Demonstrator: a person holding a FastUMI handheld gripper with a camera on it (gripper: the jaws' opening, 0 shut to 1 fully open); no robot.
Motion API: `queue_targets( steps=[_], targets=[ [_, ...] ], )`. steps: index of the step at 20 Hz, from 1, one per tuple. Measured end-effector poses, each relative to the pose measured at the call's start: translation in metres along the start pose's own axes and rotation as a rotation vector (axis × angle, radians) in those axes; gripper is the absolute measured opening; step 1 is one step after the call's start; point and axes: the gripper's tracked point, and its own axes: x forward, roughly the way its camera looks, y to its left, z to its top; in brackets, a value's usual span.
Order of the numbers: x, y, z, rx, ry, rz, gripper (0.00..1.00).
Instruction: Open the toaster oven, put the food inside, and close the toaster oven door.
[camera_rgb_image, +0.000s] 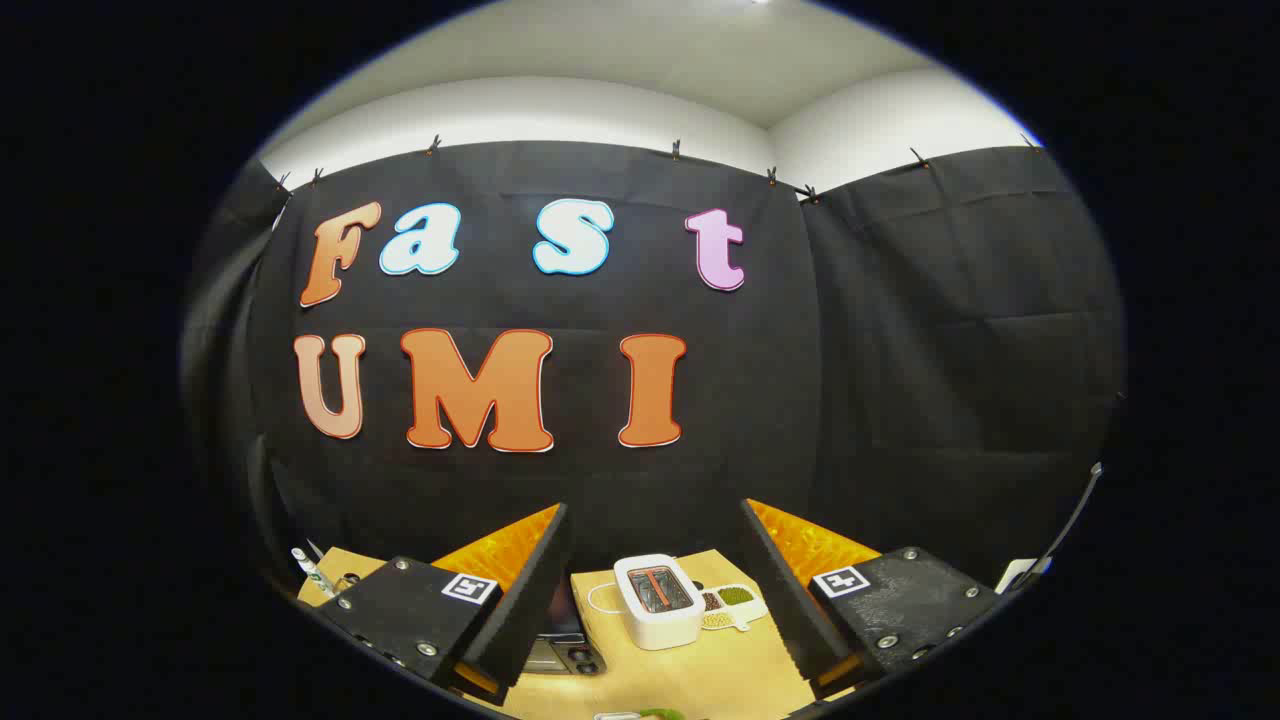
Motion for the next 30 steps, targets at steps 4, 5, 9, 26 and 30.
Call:
queue_targets(
  steps=[4, 5, 9, 26, 30],
  targets=[
    [-0.019, 0.002, -0.006, 0.002, 0.015, -0.023, 0.99],
    [-0.024, 0.005, -0.006, 0.004, 0.012, -0.024, 0.99],
    [-0.048, 0.022, -0.009, 0.000, 0.001, -0.039, 0.99],
    [-0.063, 0.151, -0.053, 0.072, 0.023, 0.103, 0.99],
    [-0.035, 0.179, -0.097, 0.044, 0.053, 0.122, 0.99]
  ],
)
